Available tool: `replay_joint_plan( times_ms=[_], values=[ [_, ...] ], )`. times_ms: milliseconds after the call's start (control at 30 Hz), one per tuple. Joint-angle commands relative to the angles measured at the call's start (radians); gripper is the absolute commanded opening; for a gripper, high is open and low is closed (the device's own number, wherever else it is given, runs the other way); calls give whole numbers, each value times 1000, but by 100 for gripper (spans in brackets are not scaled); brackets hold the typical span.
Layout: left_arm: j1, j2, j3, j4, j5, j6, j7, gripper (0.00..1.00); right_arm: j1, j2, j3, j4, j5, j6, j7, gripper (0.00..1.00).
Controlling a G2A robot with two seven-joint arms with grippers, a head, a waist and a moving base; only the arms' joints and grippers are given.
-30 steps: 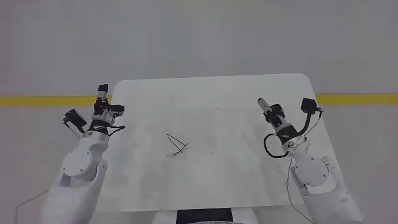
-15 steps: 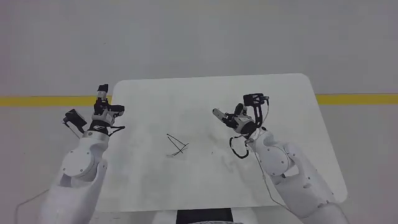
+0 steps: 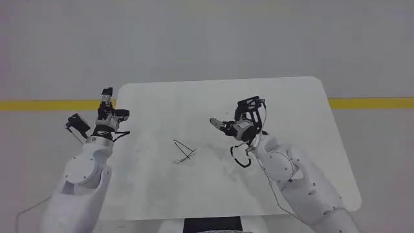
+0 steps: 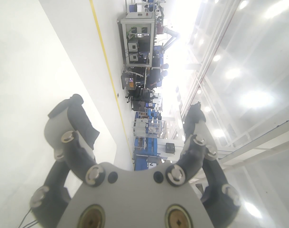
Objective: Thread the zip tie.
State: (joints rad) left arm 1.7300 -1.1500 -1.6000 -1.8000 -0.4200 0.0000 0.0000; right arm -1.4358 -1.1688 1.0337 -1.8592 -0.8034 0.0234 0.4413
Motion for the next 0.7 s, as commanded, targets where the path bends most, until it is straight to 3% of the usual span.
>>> replay_joint_plan(
  times_ms=[0,200,300,667],
  values=[
    [0,0,0,0,0,0,0,100,61,-12,-62,18,-40,10,47,100],
    [0,0,0,0,0,0,0,100,189,-53,-226,92,-120,50,130,100],
    [0,0,0,0,0,0,0,100,230,-70,-302,127,-147,-2,186,100],
    [0,0,0,0,0,0,0,100,230,-70,-302,127,-147,-2,186,100]
  ],
)
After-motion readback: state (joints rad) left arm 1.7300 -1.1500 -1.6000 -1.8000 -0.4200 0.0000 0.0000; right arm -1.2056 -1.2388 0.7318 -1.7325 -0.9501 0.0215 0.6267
